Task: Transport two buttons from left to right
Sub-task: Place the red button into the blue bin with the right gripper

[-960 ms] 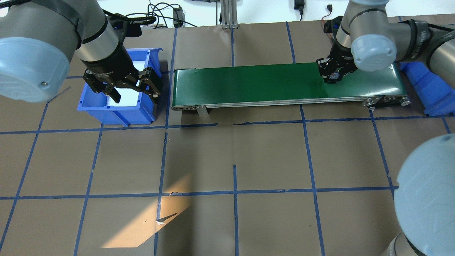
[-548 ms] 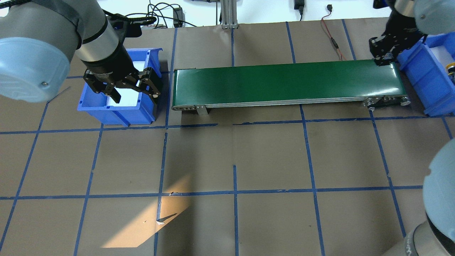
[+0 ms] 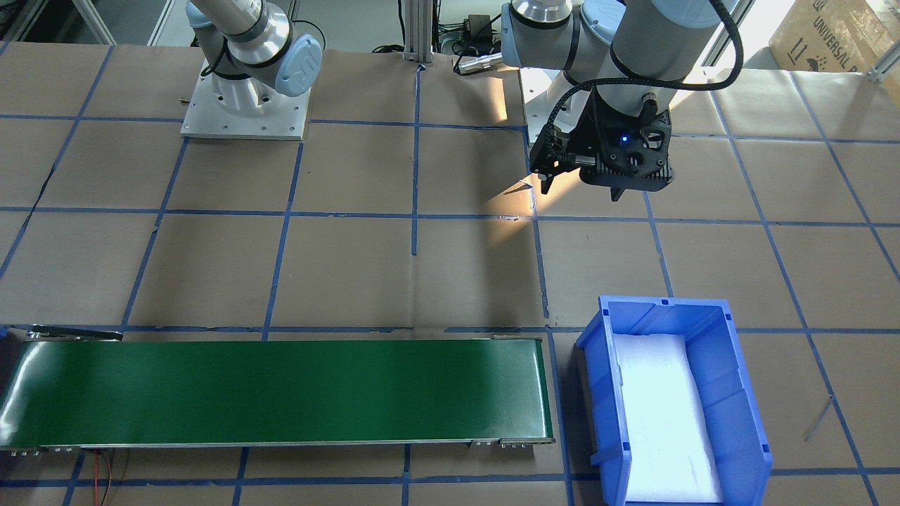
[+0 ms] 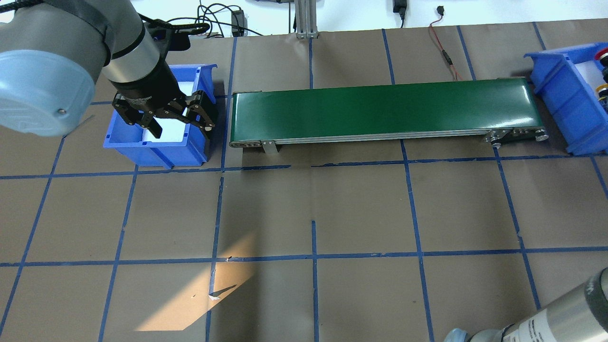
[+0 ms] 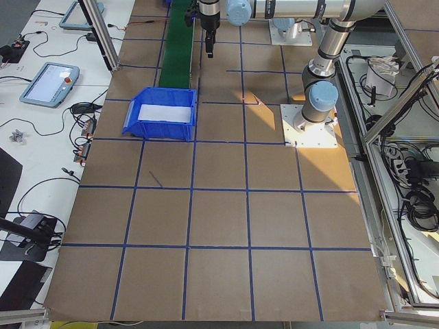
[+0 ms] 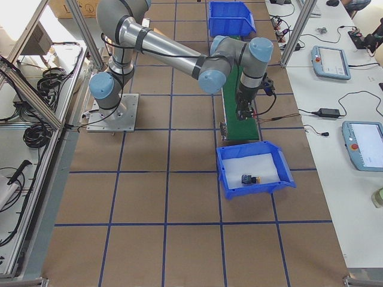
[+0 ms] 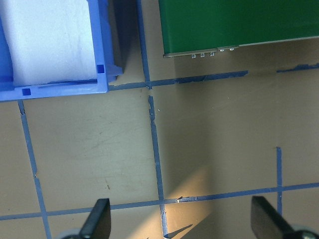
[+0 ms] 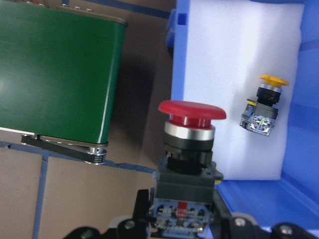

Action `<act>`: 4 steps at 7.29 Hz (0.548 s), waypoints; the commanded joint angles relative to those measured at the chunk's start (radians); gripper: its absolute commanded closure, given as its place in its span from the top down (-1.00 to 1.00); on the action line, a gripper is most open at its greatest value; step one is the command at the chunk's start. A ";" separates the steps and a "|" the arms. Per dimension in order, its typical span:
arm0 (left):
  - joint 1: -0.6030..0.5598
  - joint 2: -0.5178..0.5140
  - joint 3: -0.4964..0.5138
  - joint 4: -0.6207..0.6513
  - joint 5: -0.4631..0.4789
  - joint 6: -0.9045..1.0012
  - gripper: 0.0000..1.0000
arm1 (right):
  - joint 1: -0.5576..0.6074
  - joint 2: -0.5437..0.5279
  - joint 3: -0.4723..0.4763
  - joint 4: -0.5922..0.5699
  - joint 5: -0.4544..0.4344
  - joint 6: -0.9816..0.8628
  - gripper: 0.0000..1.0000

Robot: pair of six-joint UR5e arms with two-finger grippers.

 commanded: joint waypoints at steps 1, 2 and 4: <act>0.000 -0.002 0.000 0.000 0.000 -0.001 1.00 | -0.059 0.117 -0.103 -0.006 0.028 -0.085 -0.58; 0.000 -0.004 0.000 0.000 0.000 0.000 1.00 | -0.080 0.160 -0.145 -0.004 0.049 -0.113 -0.56; -0.002 -0.005 -0.002 0.000 0.000 0.000 1.00 | -0.093 0.231 -0.165 -0.012 0.082 -0.120 -0.52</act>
